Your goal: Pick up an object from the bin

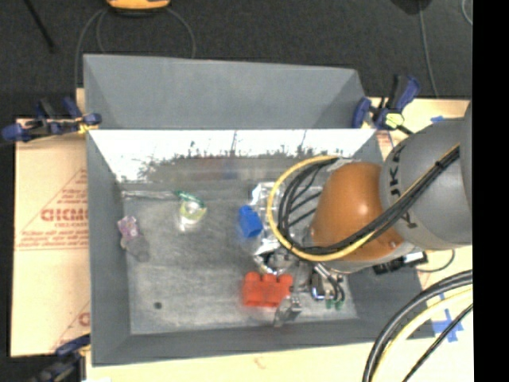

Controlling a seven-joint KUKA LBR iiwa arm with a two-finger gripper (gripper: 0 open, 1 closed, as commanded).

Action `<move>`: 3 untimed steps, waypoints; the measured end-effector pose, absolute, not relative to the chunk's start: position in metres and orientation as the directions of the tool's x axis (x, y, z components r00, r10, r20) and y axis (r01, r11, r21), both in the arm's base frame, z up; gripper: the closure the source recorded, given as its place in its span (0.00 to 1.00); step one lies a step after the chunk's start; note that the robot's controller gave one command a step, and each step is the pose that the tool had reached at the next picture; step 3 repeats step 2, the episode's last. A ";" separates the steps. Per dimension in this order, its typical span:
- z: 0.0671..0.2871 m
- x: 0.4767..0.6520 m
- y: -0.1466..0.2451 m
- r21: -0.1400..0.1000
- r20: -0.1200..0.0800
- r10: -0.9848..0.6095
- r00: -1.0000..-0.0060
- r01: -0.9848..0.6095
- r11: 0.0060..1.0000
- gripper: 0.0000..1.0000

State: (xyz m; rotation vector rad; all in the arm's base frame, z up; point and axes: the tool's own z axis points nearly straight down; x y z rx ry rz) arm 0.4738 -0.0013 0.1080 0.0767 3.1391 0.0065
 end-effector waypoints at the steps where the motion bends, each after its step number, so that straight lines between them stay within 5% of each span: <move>1: 0.108 0.475 -0.007 0.000 -0.003 0.052 -0.999 0.052 0.999 1.00; 2: 0.233 0.489 -0.009 0.002 -0.012 0.089 -0.996 0.089 0.996 1.00; 3: 0.233 0.489 -0.009 0.002 -0.012 0.089 -0.996 0.089 0.996 1.00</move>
Offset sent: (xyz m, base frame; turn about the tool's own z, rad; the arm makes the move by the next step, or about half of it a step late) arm 0.0000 0.0000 0.0000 0.0000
